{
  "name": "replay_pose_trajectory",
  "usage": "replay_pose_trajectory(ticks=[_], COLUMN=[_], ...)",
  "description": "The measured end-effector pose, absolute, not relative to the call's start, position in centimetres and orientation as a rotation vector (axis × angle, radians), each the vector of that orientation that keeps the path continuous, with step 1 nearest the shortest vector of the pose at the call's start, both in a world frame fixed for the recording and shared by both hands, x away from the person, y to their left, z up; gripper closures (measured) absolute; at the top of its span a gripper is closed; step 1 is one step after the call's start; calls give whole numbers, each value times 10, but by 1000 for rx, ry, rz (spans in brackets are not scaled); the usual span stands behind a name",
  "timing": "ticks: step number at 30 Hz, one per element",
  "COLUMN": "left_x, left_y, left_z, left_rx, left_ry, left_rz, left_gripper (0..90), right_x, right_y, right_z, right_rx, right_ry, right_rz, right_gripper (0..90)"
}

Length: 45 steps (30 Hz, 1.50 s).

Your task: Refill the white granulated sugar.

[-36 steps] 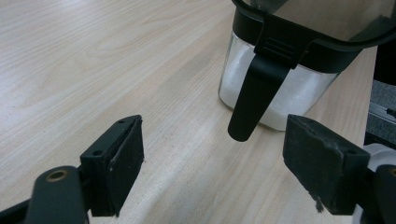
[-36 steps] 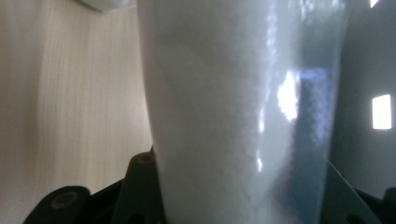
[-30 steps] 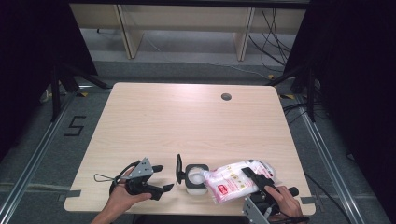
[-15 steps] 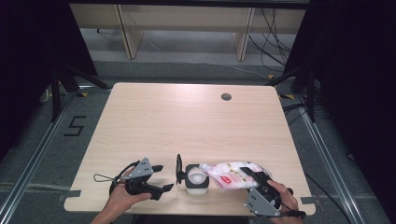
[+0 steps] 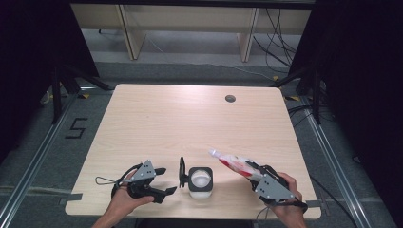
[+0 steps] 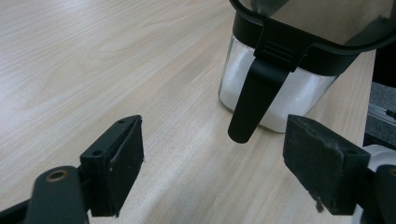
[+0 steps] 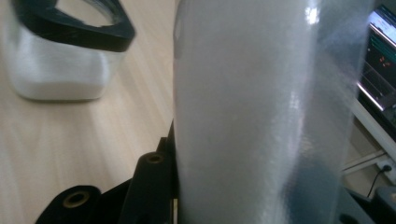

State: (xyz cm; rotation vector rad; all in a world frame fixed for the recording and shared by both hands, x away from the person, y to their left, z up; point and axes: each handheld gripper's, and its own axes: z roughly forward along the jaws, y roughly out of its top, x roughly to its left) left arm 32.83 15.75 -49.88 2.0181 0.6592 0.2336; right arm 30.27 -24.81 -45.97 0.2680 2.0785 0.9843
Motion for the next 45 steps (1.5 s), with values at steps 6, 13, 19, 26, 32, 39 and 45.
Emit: replay_pose_trajectory(ticks=[6,13,19,26,32,39,45], left_x=[328,328,328,327,326,327,326], left_y=[157,157,158,159,158,159,159], left_z=[-499,-499,-498,-497,-497,-496,-496], left_rx=[2013,2009,2019,2015,2010,2017,2012], left_ry=[664,667,650,664,677,675,670], left_rz=[229,235,237,229,224,243,239], left_gripper=[202,202,202,202,202,202,202], right_x=[318,332,336,336,333,330,326], right_y=[-261,-270,-277,-280,-285,-301,-308], right_z=[-465,-473,-477,-478,-478,-477,-480], right_rx=[412,480,569,614,650,669,744], right_ry=[2075,2065,2066,2072,2087,2065,2030], right_rz=[1087,1133,1180,1180,1183,1203,1249], right_gripper=[667,669,671,671,670,670,670])
